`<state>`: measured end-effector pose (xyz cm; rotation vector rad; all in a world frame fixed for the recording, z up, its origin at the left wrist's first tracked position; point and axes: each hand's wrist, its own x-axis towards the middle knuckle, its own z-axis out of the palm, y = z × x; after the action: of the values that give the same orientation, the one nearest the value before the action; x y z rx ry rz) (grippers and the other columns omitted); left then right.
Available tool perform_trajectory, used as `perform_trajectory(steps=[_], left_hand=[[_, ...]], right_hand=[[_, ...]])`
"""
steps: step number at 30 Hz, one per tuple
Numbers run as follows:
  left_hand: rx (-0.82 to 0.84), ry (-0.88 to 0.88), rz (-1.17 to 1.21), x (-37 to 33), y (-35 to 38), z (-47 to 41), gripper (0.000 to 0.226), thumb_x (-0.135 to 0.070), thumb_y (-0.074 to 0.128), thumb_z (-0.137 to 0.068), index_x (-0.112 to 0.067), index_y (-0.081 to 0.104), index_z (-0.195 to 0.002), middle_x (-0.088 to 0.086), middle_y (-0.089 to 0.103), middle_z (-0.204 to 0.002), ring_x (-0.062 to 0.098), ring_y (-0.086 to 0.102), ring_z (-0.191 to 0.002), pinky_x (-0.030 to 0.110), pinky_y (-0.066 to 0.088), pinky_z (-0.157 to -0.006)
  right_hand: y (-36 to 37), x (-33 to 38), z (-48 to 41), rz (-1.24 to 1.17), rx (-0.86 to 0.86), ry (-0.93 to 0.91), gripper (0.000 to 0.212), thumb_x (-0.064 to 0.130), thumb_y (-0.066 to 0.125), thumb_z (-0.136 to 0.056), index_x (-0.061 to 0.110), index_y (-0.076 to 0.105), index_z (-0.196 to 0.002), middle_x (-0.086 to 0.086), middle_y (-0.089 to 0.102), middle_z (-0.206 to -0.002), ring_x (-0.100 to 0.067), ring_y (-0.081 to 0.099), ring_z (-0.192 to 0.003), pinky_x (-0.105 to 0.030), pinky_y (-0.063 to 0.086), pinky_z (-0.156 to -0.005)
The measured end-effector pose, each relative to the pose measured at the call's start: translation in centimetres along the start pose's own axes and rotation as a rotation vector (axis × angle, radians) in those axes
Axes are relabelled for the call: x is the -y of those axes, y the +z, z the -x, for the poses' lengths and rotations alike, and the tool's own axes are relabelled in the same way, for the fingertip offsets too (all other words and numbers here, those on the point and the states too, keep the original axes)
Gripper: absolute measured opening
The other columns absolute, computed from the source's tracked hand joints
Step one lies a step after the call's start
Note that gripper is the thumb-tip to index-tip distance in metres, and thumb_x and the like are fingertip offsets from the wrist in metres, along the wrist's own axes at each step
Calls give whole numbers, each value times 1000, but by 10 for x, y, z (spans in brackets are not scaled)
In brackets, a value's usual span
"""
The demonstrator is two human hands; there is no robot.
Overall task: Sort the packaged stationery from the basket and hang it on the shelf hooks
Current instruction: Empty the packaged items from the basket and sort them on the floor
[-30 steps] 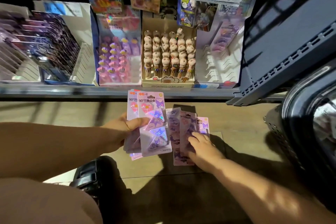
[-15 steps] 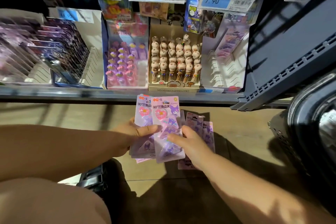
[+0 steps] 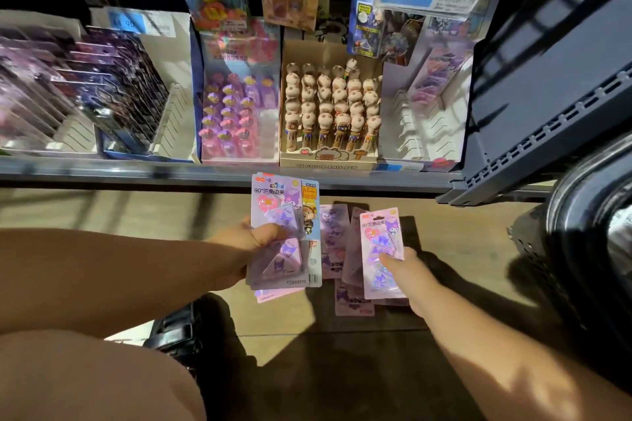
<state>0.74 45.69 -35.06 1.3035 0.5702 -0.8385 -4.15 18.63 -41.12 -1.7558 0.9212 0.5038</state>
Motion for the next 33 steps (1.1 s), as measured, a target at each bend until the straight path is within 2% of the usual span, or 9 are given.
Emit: perform_trajectory(steps=[6, 8, 11, 17, 21, 24, 26, 30, 33], left_hand=[[47, -13, 1, 0, 1, 2, 47, -6, 71, -79, -5, 55, -124, 16, 71, -101, 31, 67, -83, 42, 53, -85], [68, -14, -11, -1, 1, 3, 49, -5, 75, -79, -7, 56, -124, 15, 72, -101, 31, 68, -84, 44, 52, -88], [122, -1, -13, -1, -1, 1, 50, -10, 78, -70, -11, 60, -117, 10, 75, -95, 27, 72, -78, 40, 56, -82], [188, 51, -24, -7, 3, 8, 59, -11, 86, -63, -11, 63, -117, 13, 74, -105, 28, 72, -83, 35, 60, -76], [191, 106, -38, -7, -2, 11, 58, -10, 85, -62, -8, 66, -116, 16, 72, -111, 27, 70, -89, 40, 57, -85], [200, 148, -63, -7, -2, 15, 45, -10, 80, -64, -11, 69, -108, 11, 74, -103, 21, 71, -83, 30, 57, -70], [191, 159, -67, -7, -4, 18, 46, -15, 76, -64, -13, 68, -109, 11, 73, -106, 20, 71, -84, 30, 57, -72], [163, 82, -26, -6, -2, 21, 37, -20, 74, -75, -17, 66, -111, 8, 75, -102, 19, 72, -76, 28, 57, -60], [120, 24, -36, -3, 0, 21, 22, -10, 64, -91, -16, 63, -111, 4, 76, -87, 20, 72, -69, 28, 56, -55]], right_hand=[[0, 2, 1, 279, -19, 21, 54, 30, 46, -101, 20, 26, -150, -12, 44, -142, -30, 51, -119, -35, 46, -89], [3, 8, 8, 389, -75, -71, 50, 32, 46, -100, 25, 32, -148, -10, 40, -145, -30, 46, -125, -37, 44, -96], [13, 28, 32, 288, -37, -267, 24, 36, 47, -99, 26, 56, -120, 0, 56, -124, -19, 52, -113, -31, 43, -89], [50, 67, 83, 89, 298, -418, 12, 37, 61, -91, 26, 62, -95, 3, 56, -96, -12, 53, -89, -23, 43, -76], [63, 73, 91, 160, 315, -393, 34, 33, 75, -80, 22, 56, -105, 4, 53, -105, -12, 53, -93, -23, 47, -76], [71, 72, 91, 160, 300, -374, 48, 34, 82, -72, 25, 49, -105, -1, 56, -109, -21, 59, -101, -40, 54, -87], [72, 72, 89, 96, 302, -317, 53, 29, 82, -73, 24, 45, -111, -3, 58, -107, -19, 61, -97, -36, 55, -82], [69, 70, 89, -50, 287, -171, 48, 14, 72, -83, 16, 43, -121, -8, 60, -108, -13, 62, -82, -23, 49, -58], [65, 62, 87, -161, 276, -81, 42, 12, 68, -87, 12, 48, -124, -10, 61, -112, -16, 66, -86, -30, 54, -68]])
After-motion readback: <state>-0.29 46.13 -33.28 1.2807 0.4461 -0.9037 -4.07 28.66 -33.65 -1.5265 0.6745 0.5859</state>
